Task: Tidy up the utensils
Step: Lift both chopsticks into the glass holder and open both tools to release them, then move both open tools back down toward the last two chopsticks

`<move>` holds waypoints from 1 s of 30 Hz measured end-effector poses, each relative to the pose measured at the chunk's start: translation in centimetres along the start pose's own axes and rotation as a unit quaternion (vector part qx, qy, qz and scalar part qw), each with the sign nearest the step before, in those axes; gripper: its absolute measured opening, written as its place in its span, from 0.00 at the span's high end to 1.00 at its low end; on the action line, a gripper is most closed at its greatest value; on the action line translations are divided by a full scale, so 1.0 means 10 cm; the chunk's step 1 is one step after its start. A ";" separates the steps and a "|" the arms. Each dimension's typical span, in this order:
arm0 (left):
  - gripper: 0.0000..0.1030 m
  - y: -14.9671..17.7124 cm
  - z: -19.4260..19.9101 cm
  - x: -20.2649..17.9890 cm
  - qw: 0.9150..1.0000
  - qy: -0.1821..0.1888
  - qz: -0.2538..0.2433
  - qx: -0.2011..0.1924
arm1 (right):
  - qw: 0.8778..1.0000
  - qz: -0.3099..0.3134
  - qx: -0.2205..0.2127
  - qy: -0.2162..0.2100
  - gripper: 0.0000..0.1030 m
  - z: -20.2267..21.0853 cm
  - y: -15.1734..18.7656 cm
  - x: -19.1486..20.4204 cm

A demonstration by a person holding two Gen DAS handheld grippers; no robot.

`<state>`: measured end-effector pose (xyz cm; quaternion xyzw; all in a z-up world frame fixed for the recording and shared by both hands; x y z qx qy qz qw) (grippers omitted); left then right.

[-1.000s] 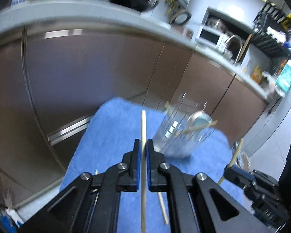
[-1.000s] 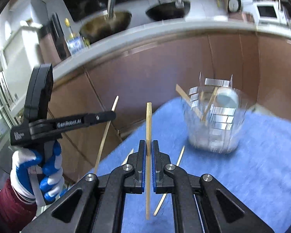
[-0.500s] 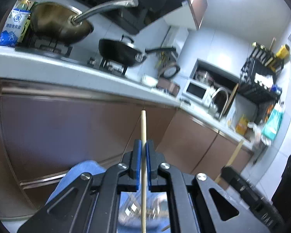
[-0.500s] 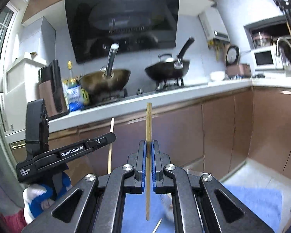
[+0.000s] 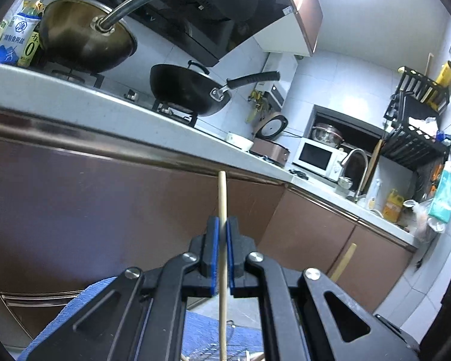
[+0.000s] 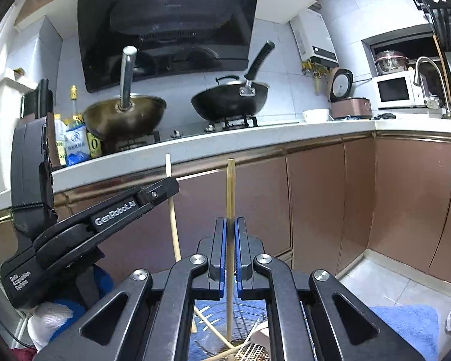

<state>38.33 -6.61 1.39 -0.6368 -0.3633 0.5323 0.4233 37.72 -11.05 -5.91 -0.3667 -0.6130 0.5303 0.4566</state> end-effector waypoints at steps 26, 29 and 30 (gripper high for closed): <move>0.66 -0.30 0.74 0.21 0.998 -0.033 -0.055 -0.011 | 1.000 0.009 0.008 0.019 0.81 0.38 -0.02 0.04; 0.61 -0.43 0.95 0.25 0.997 -0.042 -0.065 -0.009 | 1.000 0.015 -0.002 0.016 0.79 0.53 -0.17 0.14; 0.61 -0.47 1.02 0.25 0.997 -0.044 -0.068 -0.010 | 1.000 0.018 -0.005 0.014 0.77 0.60 -0.22 0.18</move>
Point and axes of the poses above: each gripper's, at about its wrist camera, not at the fingertips, and z roughly against the way its jaws point, x to its left, y to its underside, the point moved 10 cm from there along -z, roughly the way its jaws point, and after that the axes turned 13 degrees about -x, right-handed, at the moved point
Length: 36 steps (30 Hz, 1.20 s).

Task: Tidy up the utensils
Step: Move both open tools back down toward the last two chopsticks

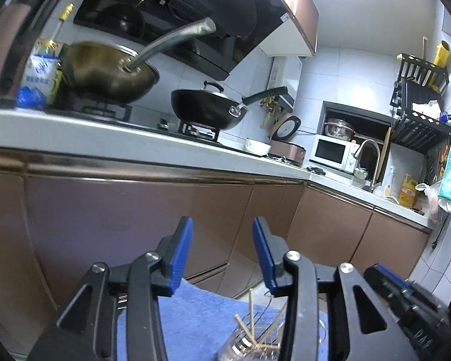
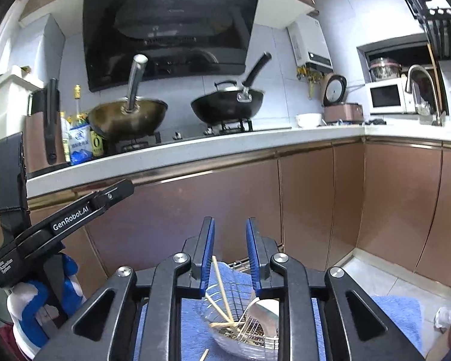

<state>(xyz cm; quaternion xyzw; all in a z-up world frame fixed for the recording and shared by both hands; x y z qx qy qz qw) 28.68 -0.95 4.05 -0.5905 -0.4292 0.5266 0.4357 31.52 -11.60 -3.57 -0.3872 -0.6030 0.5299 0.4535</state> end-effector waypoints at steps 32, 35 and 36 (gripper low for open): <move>0.46 0.07 1.95 0.13 0.990 -0.061 -0.123 0.040 | 0.999 -0.014 0.032 0.035 0.00 1.69 0.29 0.36; 0.46 0.00 2.05 0.15 0.990 -0.061 -0.128 0.027 | 0.999 -0.018 0.018 0.032 0.00 1.82 0.25 0.40; 0.46 -0.01 2.07 0.15 0.990 -0.060 -0.128 0.025 | 0.999 -0.018 0.013 0.034 0.00 1.86 0.24 0.41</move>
Point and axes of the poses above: each gripper's, at about its wrist camera, not at the fingertips, and z roughly against the way its jaws point, x to its left, y to its underside, the point moved 10 cm from there along -z, roughly the way its jaws point, and after that the axes turned 13 degrees about -x, right-handed, at the moved point
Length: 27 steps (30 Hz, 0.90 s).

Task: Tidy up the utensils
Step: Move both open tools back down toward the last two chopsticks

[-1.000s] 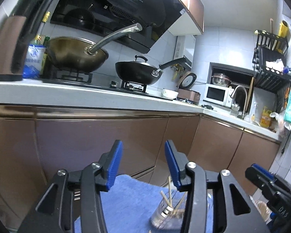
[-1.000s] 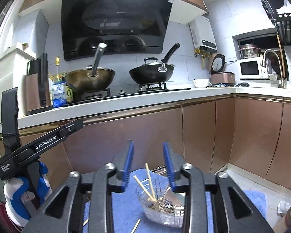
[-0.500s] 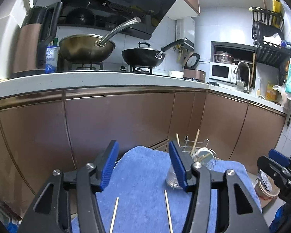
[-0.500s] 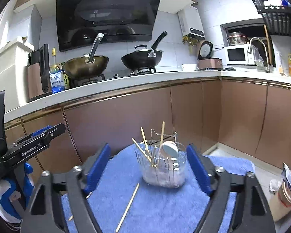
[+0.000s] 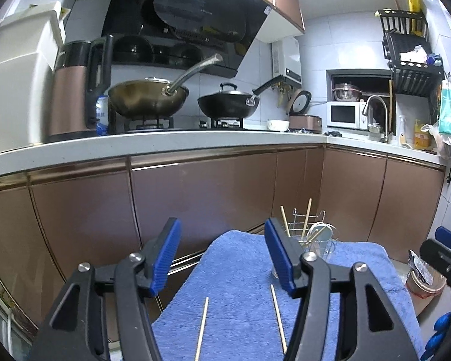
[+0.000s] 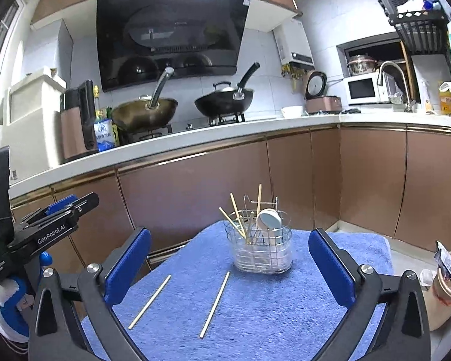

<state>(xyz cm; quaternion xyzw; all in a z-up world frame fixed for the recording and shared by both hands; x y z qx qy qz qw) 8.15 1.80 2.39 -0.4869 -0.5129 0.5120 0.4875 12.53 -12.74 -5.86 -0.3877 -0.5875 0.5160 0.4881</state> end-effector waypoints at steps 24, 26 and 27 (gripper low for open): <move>0.37 0.14 0.21 -0.02 0.999 0.006 -0.042 0.021 | 0.999 -0.009 0.034 0.000 0.00 0.13 0.19 0.13; 0.37 0.18 0.17 -0.03 0.999 0.008 -0.040 0.029 | 0.999 -0.011 0.036 0.007 0.00 0.11 0.21 0.09; 0.37 0.20 0.15 -0.03 0.999 0.008 -0.041 0.033 | 0.999 -0.011 0.037 0.010 0.00 0.09 0.22 0.08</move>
Point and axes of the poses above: each gripper's, at about its wrist camera, not at the fingertips, and z roughly against the way its jaws point, x to its left, y to its underside, the point moved 10 cm from there along -z, roughly the way its jaws point, and after that the axes turned 13 degrees about -x, right-handed, at the moved point
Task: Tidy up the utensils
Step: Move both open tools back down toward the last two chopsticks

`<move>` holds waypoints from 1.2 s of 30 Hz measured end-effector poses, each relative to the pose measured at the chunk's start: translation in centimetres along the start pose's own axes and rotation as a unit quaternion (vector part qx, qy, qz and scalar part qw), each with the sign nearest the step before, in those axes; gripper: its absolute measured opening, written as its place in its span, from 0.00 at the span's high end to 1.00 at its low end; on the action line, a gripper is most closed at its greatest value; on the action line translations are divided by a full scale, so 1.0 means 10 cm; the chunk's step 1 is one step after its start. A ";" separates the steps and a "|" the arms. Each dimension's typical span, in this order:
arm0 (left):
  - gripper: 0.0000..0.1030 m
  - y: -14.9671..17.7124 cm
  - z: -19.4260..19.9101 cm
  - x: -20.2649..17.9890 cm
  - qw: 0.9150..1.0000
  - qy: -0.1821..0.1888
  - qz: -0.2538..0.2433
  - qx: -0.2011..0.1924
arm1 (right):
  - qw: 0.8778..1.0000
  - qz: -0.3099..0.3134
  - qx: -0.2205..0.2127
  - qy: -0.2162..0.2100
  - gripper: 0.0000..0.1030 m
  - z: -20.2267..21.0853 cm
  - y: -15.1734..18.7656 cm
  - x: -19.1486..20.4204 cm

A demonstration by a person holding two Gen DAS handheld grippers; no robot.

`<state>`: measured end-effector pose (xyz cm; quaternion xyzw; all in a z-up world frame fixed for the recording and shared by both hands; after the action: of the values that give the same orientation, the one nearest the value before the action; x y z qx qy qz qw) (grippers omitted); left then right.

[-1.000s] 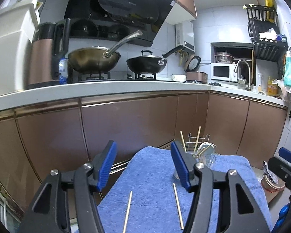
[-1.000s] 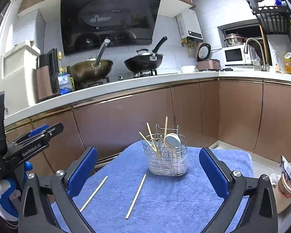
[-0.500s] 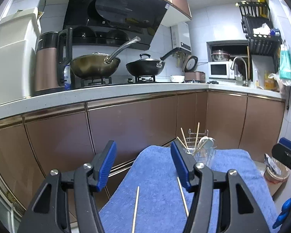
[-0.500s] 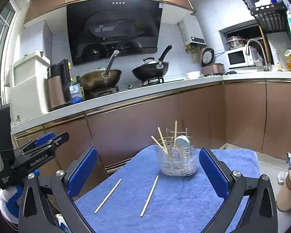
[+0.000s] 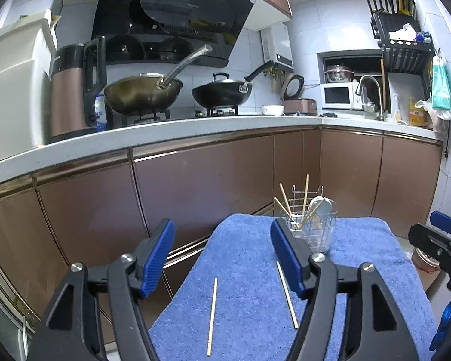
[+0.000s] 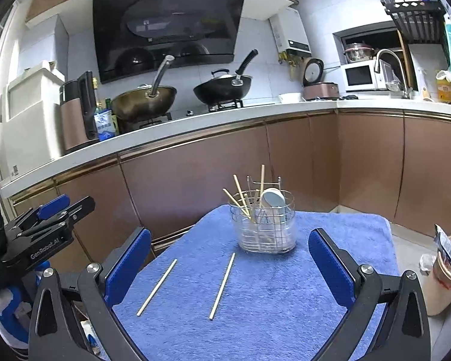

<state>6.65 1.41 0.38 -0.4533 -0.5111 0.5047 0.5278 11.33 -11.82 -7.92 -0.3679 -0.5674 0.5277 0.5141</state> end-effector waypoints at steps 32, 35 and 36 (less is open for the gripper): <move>0.37 0.92 -0.94 -0.09 0.992 0.005 -0.020 0.121 | 0.989 -0.004 0.146 -0.009 0.17 -0.97 0.85 0.05; 0.37 1.01 -1.02 -0.08 0.991 0.005 -0.020 0.131 | 0.988 -0.002 0.156 -0.011 0.19 -1.08 0.93 0.06; 0.37 1.04 -1.05 -0.07 0.991 0.006 -0.020 0.136 | 0.987 -0.001 0.160 -0.012 0.19 -1.11 0.95 0.07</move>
<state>16.42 1.88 -10.73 -0.3701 -0.4438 0.5563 0.5971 20.79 -7.07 -18.06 -0.2741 -0.4819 0.6154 0.5604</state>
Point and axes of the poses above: each gripper's, at about its wrist camera, not at the fingertips, and z roughly against the way its jaws point, x to its left, y to its underside, the point moved 10 cm from there along -z, roughly the way its jaws point, and after that the axes turned 13 degrees about -x, right-handed, at the moved point
